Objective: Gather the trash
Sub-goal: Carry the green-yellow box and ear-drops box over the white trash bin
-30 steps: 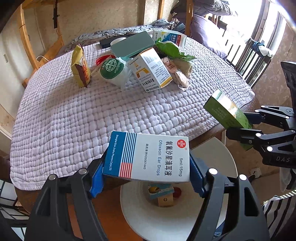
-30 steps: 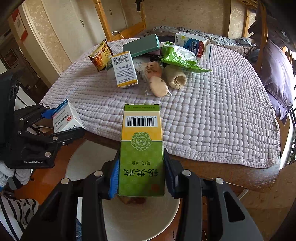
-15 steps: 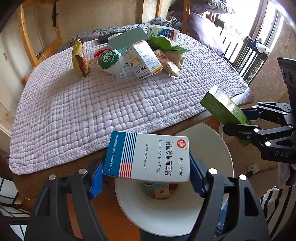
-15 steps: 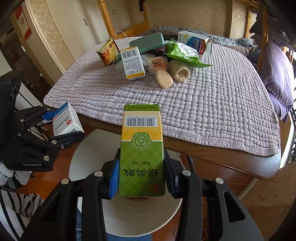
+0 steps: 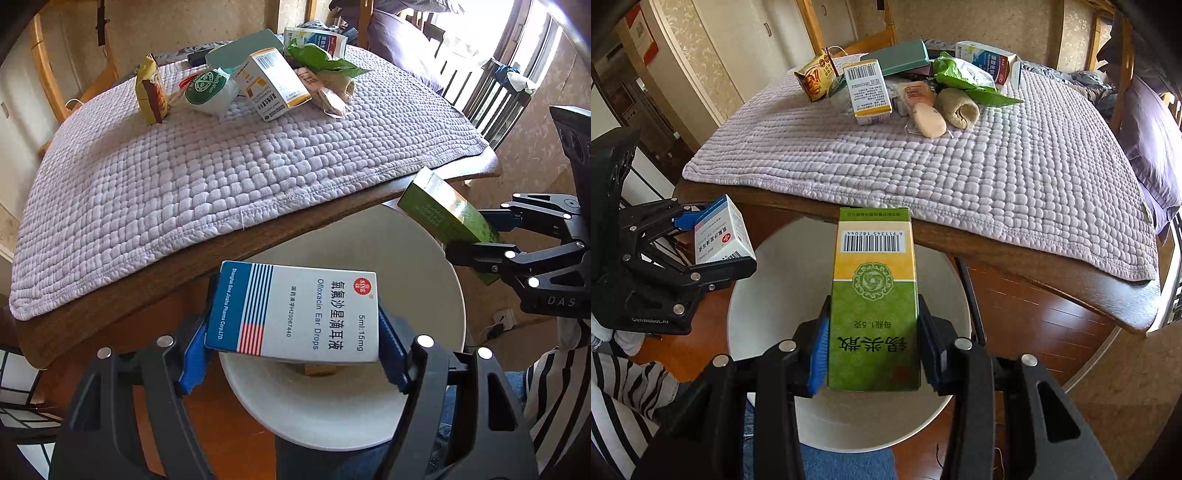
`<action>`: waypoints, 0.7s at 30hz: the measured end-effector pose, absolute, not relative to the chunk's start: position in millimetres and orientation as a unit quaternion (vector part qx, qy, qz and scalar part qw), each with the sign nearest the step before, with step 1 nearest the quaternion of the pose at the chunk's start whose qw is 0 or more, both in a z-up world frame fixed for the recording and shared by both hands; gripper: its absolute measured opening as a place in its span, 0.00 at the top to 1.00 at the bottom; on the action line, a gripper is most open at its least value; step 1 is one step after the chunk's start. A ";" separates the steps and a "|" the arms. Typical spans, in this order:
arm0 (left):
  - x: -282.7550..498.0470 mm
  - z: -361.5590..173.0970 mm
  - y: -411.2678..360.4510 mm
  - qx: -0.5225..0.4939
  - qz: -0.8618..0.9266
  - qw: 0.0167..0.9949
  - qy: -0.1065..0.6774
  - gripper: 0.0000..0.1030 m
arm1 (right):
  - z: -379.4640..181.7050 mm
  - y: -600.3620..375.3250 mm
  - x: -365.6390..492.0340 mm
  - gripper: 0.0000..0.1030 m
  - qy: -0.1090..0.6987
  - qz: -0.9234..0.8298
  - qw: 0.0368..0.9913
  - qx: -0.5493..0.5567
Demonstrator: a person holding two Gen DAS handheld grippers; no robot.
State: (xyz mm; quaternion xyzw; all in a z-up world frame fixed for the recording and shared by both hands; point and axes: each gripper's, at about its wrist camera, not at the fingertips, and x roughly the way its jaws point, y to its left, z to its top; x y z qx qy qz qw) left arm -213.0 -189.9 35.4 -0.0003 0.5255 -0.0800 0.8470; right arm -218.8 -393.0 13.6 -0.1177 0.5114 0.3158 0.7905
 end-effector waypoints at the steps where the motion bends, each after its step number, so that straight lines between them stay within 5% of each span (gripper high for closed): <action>1: -213.3 33.7 -190.1 -0.001 -0.080 0.846 0.527 0.27 | 11.3 -392.8 -219.6 0.61 0.513 0.316 0.789 -0.118; 21: -214.2 3.1 -198.4 -0.001 -0.084 0.831 0.551 0.27 | -21.8 -374.4 -215.3 0.61 0.542 0.319 0.768 -0.119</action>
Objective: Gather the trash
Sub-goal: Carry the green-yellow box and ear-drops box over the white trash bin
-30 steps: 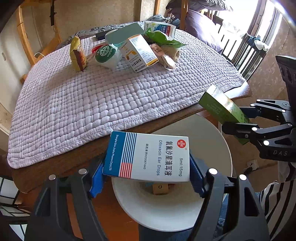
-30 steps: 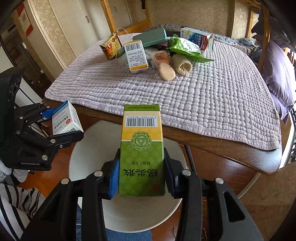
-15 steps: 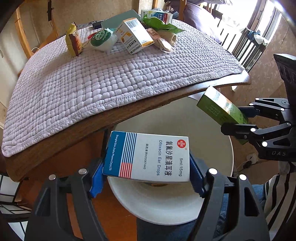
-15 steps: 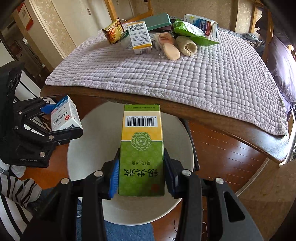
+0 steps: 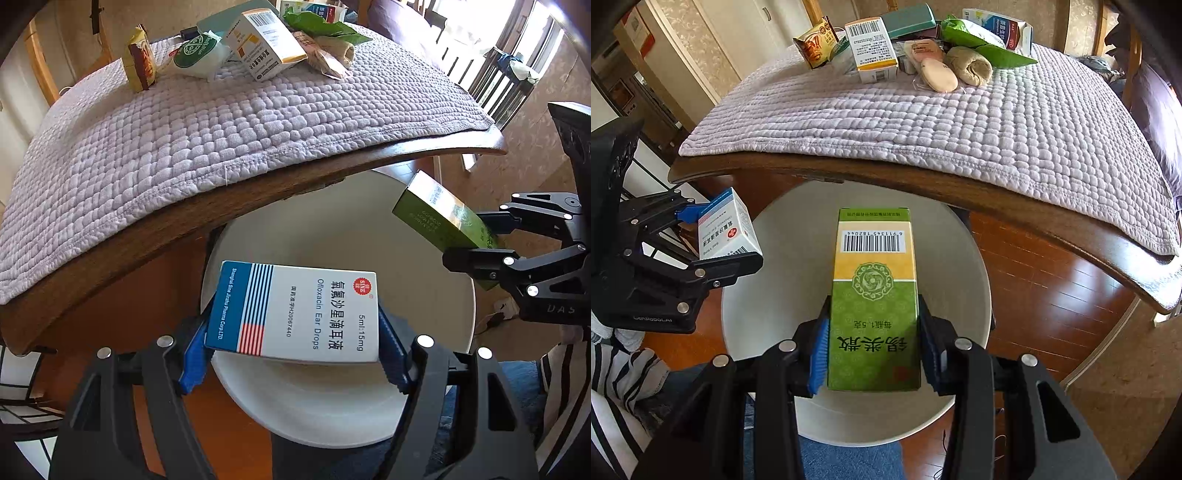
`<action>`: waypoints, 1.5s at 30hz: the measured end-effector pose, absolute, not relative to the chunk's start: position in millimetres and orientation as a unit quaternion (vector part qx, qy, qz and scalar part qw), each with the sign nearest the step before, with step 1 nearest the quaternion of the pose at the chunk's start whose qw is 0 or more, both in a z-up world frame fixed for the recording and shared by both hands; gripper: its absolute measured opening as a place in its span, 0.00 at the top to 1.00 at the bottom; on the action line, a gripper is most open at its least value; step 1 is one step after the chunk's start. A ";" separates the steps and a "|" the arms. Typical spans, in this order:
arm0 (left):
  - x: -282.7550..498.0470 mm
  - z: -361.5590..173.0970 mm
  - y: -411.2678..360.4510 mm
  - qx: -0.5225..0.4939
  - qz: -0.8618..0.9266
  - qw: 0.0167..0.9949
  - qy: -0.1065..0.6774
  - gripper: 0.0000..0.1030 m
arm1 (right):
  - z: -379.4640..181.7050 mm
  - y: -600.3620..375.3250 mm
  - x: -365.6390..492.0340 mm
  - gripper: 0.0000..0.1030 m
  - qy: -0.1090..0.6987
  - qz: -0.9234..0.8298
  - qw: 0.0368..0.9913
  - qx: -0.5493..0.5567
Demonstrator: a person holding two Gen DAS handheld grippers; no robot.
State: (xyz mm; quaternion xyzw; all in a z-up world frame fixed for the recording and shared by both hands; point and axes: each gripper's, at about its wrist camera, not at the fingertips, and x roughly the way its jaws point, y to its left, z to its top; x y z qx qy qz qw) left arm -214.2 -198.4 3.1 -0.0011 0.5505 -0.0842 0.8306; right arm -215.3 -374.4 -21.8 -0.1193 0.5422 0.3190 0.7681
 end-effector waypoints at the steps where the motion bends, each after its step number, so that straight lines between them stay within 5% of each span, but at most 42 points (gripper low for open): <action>1: -214.1 1.7 -198.8 -0.001 -0.085 0.830 0.552 0.27 | -22.6 -374.6 -215.0 0.61 0.543 0.319 0.768 -0.119; 45: -191.8 -59.6 -226.2 0.016 -0.083 0.814 0.575 0.27 | -62.0 -347.3 -195.3 0.60 0.567 0.310 0.752 -0.130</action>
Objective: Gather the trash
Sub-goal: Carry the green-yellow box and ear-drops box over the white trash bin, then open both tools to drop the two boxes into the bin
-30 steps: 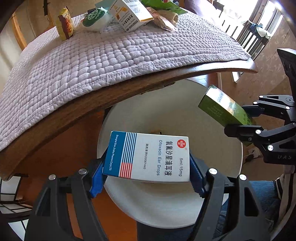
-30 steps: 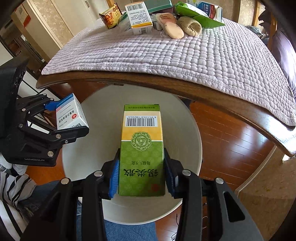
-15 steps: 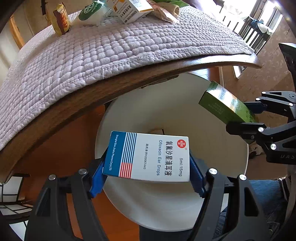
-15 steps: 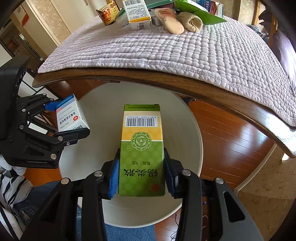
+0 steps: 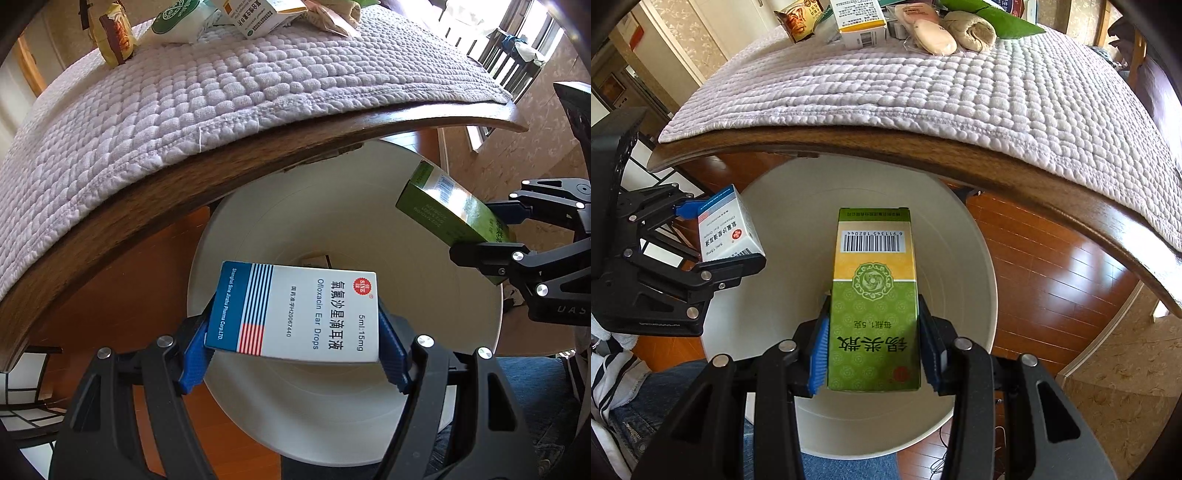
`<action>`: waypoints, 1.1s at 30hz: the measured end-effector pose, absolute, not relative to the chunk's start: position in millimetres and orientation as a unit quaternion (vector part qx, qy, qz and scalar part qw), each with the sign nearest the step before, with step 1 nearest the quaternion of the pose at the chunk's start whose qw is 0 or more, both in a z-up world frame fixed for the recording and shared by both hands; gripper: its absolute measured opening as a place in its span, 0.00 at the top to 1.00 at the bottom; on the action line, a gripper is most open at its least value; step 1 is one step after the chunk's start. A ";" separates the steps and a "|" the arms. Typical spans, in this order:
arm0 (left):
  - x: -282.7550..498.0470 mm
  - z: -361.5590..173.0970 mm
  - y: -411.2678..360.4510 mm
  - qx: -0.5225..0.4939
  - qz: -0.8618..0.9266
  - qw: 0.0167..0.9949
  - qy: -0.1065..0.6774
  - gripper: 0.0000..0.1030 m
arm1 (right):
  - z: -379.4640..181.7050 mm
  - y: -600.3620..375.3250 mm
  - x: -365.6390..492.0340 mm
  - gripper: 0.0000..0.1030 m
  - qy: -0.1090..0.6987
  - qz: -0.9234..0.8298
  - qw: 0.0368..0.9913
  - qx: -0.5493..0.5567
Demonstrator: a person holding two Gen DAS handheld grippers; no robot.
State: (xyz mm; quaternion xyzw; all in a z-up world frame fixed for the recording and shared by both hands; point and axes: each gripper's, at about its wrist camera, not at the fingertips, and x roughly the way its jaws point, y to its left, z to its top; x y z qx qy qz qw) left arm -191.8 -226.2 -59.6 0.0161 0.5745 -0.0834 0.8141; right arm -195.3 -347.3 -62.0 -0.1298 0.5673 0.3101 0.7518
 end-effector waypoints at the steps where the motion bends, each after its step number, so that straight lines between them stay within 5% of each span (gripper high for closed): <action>1: -191.7 -59.9 -226.4 0.016 -0.083 0.814 0.575 0.27 | -63.1 -347.5 -195.6 0.60 0.568 0.310 0.752 -0.130; 29: -178.2 -72.5 -225.8 0.018 -0.085 0.812 0.578 0.27 | -69.4 -346.9 -191.2 0.60 0.570 0.308 0.751 -0.128; 33: -171.4 -70.7 -230.8 0.016 -0.095 0.812 0.576 0.25 | -68.1 -355.2 -188.3 0.52 0.569 0.303 0.754 -0.123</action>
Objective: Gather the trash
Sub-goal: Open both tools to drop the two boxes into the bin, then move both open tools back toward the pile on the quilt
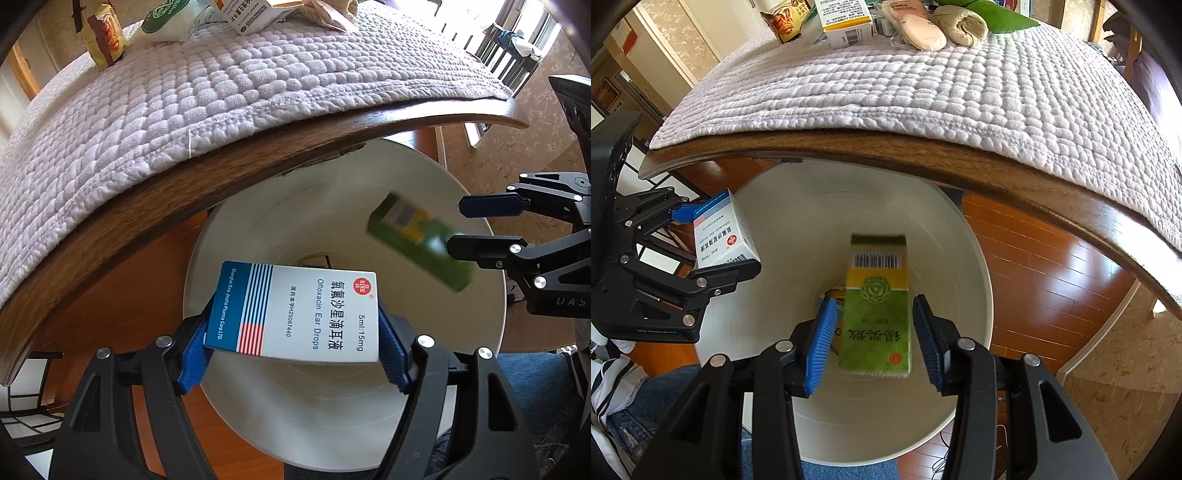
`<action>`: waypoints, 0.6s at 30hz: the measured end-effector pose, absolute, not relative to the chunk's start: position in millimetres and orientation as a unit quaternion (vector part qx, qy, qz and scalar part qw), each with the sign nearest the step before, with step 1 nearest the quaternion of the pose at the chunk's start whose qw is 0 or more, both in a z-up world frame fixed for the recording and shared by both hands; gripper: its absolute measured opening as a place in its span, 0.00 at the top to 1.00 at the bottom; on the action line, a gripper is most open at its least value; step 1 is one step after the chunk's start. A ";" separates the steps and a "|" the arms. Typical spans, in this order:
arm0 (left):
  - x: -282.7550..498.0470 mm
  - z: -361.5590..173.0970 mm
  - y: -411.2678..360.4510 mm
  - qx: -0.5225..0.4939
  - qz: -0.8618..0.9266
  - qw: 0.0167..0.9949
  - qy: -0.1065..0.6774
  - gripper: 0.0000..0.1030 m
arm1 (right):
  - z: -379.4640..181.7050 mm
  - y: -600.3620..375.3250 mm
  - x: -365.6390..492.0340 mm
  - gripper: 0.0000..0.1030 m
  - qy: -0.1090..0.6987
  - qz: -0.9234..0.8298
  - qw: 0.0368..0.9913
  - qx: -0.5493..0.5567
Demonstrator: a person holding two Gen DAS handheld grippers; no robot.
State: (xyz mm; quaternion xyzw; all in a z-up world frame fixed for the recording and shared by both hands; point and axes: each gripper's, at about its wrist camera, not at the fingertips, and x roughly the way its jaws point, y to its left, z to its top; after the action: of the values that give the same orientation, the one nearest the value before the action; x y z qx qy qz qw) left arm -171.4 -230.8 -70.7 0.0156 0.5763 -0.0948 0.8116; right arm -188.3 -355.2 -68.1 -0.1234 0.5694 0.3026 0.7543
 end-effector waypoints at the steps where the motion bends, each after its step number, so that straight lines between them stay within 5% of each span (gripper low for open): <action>1: -170.0 -70.2 -231.7 0.013 -0.098 0.812 0.576 0.24 | -67.4 -357.0 -188.0 0.47 0.569 0.302 0.755 -0.121; 7: -164.3 -65.3 -231.9 0.020 -0.092 0.814 0.573 0.15 | -62.4 -363.1 -187.8 0.43 0.566 0.301 0.758 -0.118; 18: -163.2 -36.3 -232.7 0.019 -0.093 0.826 0.556 0.15 | -32.1 -368.7 -190.7 0.43 0.544 0.308 0.772 -0.117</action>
State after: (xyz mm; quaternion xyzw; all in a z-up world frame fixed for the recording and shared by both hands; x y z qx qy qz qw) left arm -163.2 -232.7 -36.3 0.0192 0.5560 -0.0930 0.8258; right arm -190.7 -368.7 -32.1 -0.1169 0.5436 0.3079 0.7720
